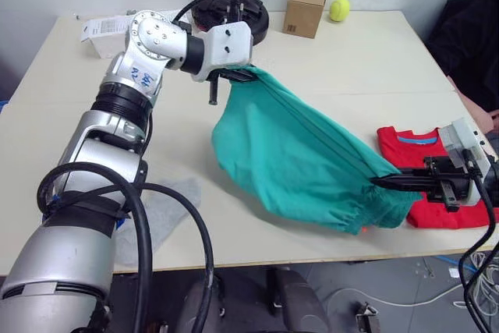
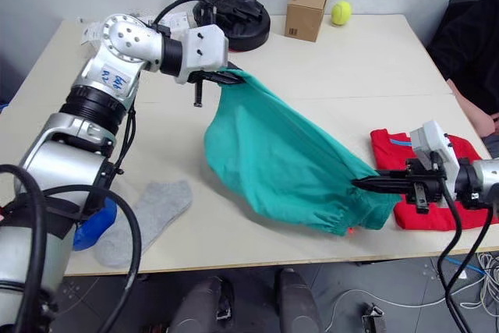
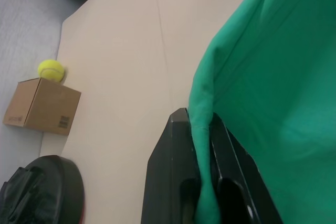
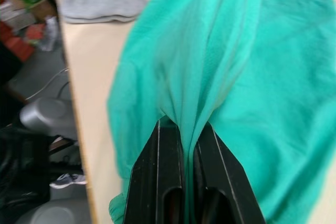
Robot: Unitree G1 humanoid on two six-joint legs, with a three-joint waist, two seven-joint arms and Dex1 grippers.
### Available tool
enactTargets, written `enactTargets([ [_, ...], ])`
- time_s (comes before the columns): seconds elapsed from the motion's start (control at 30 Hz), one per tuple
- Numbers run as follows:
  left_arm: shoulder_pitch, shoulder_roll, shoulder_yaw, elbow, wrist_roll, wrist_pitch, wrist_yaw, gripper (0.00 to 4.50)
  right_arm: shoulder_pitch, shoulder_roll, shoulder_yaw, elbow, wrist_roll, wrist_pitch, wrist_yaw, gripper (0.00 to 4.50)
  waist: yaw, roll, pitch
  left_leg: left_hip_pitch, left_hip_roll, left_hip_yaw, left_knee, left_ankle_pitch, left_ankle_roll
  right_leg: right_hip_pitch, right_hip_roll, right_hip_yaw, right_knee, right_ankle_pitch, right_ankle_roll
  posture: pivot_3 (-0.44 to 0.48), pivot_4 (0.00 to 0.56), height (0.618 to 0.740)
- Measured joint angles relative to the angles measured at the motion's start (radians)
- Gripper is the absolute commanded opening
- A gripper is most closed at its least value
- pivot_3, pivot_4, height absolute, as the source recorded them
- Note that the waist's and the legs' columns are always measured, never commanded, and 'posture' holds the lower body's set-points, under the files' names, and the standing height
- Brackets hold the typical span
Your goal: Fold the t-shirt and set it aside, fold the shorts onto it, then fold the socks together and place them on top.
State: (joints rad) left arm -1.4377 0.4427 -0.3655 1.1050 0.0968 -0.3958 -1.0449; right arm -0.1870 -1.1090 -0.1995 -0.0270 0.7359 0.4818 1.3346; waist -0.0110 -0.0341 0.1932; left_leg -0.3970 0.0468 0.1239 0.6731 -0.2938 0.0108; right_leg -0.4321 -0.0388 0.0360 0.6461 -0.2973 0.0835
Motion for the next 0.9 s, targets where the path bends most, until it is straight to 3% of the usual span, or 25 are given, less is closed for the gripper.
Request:
enactTargets([
  [0.47, 0.057, -0.079, -0.011, 0.162, 0.186, -0.069, 0.208, 0.04, -0.042, 0.089, 0.078, 0.040, -0.175, -0.064, -0.093, 0.00, 0.006, 0.000, 0.000, -0.007, -0.001, 0.000, 0.010, -0.001, 0.002, -0.006, -0.001, 0.000, 0.007, 0.001, 0.002, 0.000, 0.150, 0.740],
  [0.6, 0.058, -0.076, 0.004, 0.184, 0.204, -0.029, 0.268, 0.96, -0.052, 0.093, 0.084, 0.067, -0.232, -0.083, -0.111, 0.00, 0.007, 0.000, 0.000, -0.008, -0.001, 0.000, 0.010, -0.001, 0.002, -0.007, 0.000, 0.000, 0.008, 0.001, 0.002, 0.000, 0.150, 0.740],
  [0.7, 0.059, -0.052, 0.025, 0.209, 0.205, 0.004, 0.290, 1.88, -0.055, 0.094, 0.084, 0.110, -0.272, -0.083, -0.132, 0.70, 0.007, 0.000, 0.000, -0.008, -0.001, 0.001, 0.010, -0.001, 0.001, -0.009, 0.000, 0.000, 0.009, 0.001, 0.002, 0.000, 0.150, 0.740],
  [0.9, 0.060, -0.052, 0.091, 0.209, 0.199, 0.039, 0.299, 3.80, -0.091, 0.102, 0.076, 0.134, -0.310, -0.098, -0.165, 2.77, 0.008, 0.000, 0.000, -0.009, -0.001, 0.001, 0.010, 0.000, 0.001, -0.009, 0.000, 0.000, 0.009, 0.001, 0.002, 0.000, 0.150, 0.740],
])
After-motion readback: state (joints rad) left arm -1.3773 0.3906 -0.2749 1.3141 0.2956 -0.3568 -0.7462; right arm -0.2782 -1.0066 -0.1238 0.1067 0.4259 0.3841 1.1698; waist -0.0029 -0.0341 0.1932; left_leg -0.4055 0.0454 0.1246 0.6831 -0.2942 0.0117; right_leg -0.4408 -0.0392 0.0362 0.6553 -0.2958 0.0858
